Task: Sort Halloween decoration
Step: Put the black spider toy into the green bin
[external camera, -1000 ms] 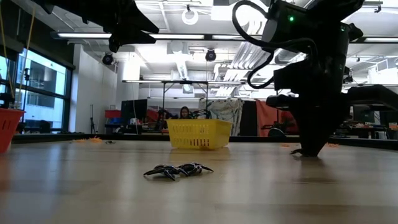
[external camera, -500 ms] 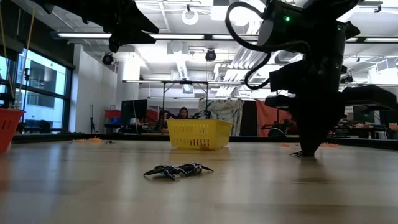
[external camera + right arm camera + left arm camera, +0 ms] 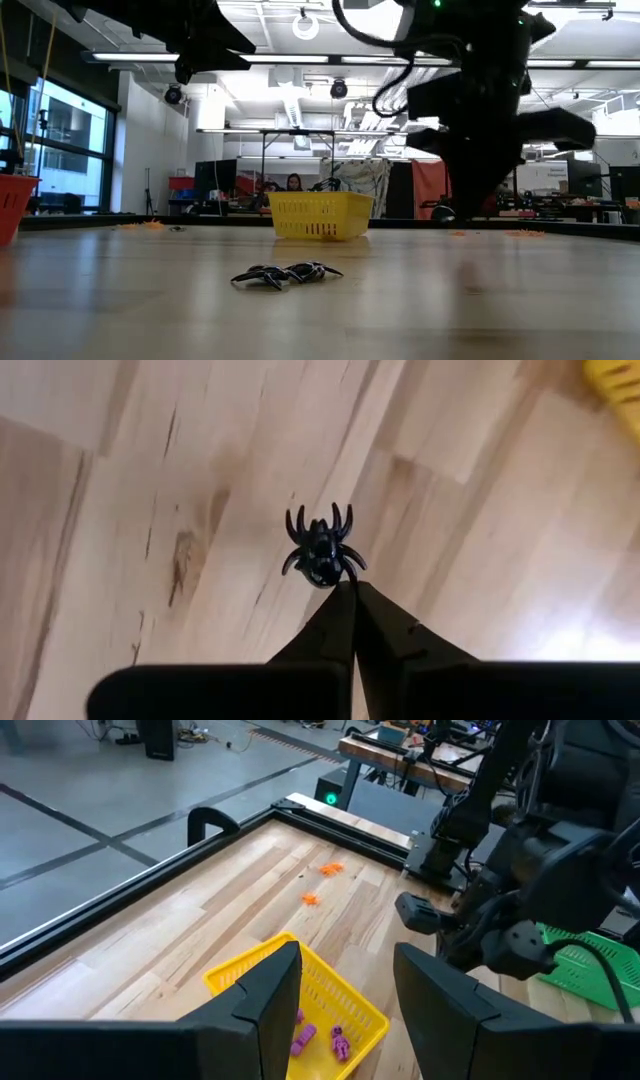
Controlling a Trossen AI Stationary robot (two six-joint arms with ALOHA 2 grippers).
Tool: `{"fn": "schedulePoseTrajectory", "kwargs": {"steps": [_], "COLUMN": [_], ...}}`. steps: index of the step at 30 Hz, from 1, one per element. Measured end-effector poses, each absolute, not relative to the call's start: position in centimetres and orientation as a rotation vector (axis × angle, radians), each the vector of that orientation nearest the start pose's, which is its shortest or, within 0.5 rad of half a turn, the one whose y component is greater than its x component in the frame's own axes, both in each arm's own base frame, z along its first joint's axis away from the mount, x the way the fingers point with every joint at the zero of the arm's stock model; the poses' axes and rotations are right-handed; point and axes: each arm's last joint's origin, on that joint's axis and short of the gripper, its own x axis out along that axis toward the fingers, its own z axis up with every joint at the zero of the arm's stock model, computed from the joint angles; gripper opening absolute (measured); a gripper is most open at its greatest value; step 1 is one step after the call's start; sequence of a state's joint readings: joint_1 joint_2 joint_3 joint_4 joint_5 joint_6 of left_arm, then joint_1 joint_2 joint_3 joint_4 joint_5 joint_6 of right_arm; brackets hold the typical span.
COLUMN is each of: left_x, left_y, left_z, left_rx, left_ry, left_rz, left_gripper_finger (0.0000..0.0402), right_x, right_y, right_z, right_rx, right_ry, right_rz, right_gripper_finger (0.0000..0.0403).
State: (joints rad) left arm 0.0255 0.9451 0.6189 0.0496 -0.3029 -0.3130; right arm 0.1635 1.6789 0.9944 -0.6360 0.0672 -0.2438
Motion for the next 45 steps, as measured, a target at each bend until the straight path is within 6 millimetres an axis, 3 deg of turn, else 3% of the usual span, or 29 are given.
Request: {"fn": "schedulePoseTrajectory", "kwargs": {"steps": [7,11,15,19,23,27,37,45], "left_x": [20.8,20.8,20.8,20.8,20.8,20.8,20.8,20.8], "left_y": [1.4,1.4,1.4,1.4,1.4,1.4,1.4,1.4], "left_z": [27.0,27.0,27.0,27.0,27.0,27.0,27.0,27.0], "left_rx": [-0.27,-0.269,-0.27,-0.27,-0.273,-0.279,-0.297,-0.322], "left_ry": [0.222,0.221,0.217,0.215,0.214,0.213,0.209,0.203], "left_rz": [0.366,0.366,0.365,0.366,0.367,0.367,0.369,0.372], "left_gripper_finger": [0.0152,0.0152,0.0152,0.0152,0.0152,0.0152,0.0152,0.0152], "right_x": [30.3,29.1,26.2,22.0,18.0,15.6,16.1,18.3], "right_y": [4.8,4.7,4.3,4.6,5.3,5.9,6.6,6.5], "right_z": [18.9,21.0,23.4,25.3,26.7,27.5,27.5,28.3], "right_rx": [-0.343,-0.257,-0.124,-0.033,0.037,0.056,0.019,0.054], "right_ry": [1.324,1.328,1.273,1.235,1.266,1.274,1.222,1.008], "right_rz": [0.241,0.177,0.072,-0.055,-0.117,-0.168,-0.152,-0.139], "right_gripper_finger": [0.0,0.0,0.0,0.0,0.0,0.0,0.0,0.0]}}
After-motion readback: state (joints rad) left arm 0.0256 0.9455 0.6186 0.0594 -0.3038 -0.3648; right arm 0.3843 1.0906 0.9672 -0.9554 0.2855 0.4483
